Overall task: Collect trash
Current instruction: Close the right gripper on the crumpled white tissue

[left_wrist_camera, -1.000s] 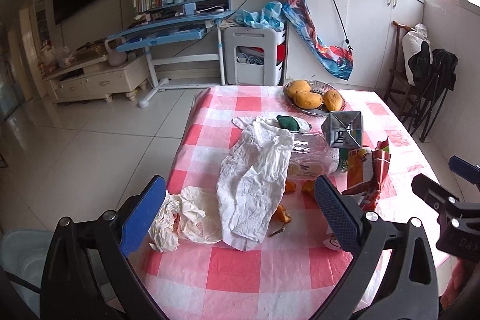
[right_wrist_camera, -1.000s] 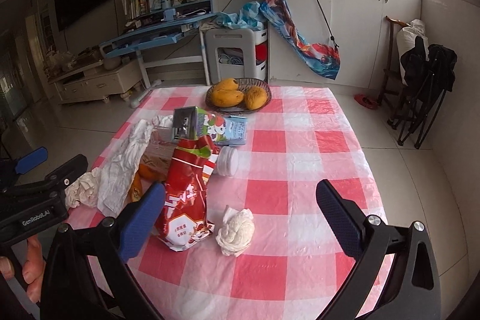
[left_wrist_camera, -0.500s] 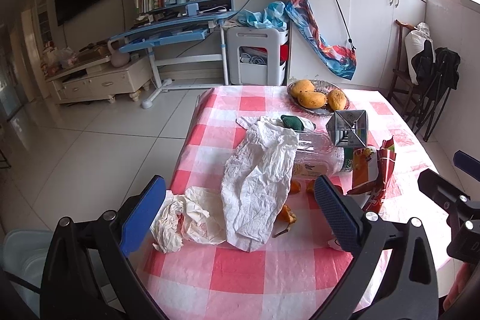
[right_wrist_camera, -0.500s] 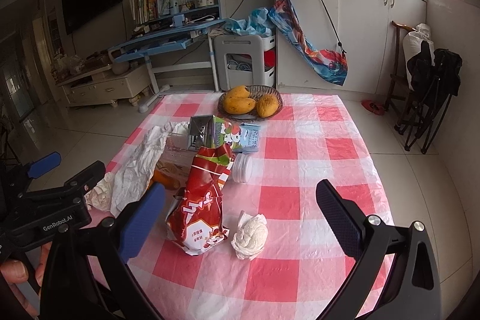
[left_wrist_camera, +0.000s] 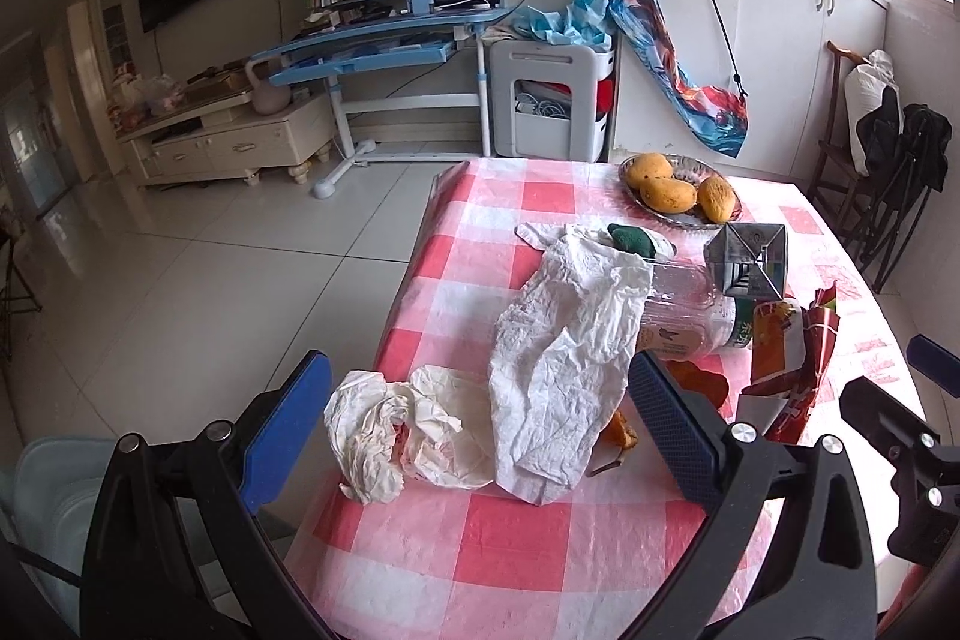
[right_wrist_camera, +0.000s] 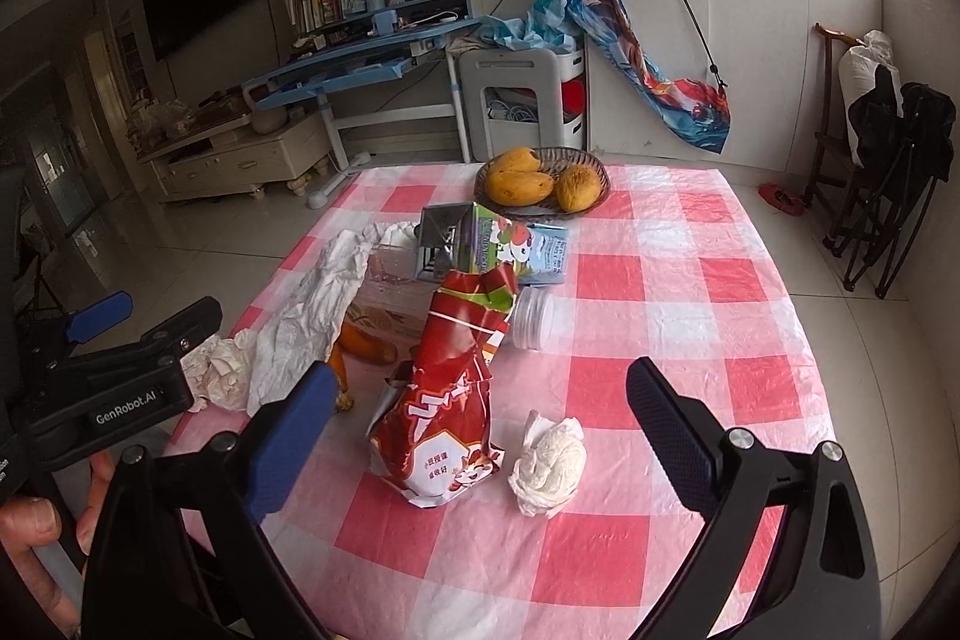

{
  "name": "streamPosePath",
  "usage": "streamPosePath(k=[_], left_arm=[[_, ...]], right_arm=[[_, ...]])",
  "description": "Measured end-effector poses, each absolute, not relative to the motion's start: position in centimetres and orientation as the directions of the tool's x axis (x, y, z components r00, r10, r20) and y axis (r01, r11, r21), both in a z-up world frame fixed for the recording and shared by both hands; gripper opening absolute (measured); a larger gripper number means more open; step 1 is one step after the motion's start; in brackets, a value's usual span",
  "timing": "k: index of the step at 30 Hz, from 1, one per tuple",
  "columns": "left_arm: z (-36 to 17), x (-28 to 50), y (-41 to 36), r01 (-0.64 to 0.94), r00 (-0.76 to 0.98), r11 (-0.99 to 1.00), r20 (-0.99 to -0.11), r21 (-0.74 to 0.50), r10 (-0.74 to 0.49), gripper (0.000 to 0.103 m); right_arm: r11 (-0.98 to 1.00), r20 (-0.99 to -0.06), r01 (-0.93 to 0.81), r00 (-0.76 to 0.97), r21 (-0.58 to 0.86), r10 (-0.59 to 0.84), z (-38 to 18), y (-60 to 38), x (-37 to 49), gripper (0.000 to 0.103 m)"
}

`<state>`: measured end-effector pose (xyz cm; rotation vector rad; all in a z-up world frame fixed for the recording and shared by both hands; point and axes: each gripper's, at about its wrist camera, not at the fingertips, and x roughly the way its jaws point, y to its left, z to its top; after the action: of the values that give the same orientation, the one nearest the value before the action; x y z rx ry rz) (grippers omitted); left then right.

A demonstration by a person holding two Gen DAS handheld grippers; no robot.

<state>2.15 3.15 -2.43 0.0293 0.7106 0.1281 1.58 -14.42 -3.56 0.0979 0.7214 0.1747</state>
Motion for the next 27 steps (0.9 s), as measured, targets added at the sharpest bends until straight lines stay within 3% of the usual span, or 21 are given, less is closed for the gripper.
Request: streamPosePath(k=[9,13,18,21,25,27], left_arm=[[-2.8,2.3,3.4,-0.119,0.737,0.99,-0.662,0.068,0.134,0.096],[-3.1,2.7,4.5,-0.15,0.722,0.986,-0.674,0.07,0.158,0.096],[-3.5,3.0,5.1,-0.16,0.712,0.985,-0.684,0.068,0.162,0.096],[-4.3,3.3,4.9,-0.153,0.696,0.982,-0.694,0.11,0.186,0.096],[-5.5,4.1,5.4,-0.153,0.661,0.98,-0.724,0.13,0.199,0.096],[-6.0,4.6,5.4,-0.129,0.644,0.985,-0.746,0.115,0.171,0.096]], right_arm=[[0.983,-0.696,-0.144,0.695,0.11,0.18,-4.4,-14.7,2.1,0.091],[0.988,-0.76,-0.147,0.636,0.049,0.132,-6.9,-15.8,2.1,0.077],[0.985,-0.783,-0.106,0.598,0.133,0.17,-8.7,-18.0,2.6,0.07],[0.986,-0.786,-0.124,0.598,0.107,0.16,-9.2,-17.2,2.9,0.068],[0.985,-0.822,-0.133,0.544,0.112,0.167,-11.5,-16.7,3.9,0.052],[0.985,-0.818,-0.143,0.552,0.1,0.163,-11.6,-16.5,3.8,0.049]])
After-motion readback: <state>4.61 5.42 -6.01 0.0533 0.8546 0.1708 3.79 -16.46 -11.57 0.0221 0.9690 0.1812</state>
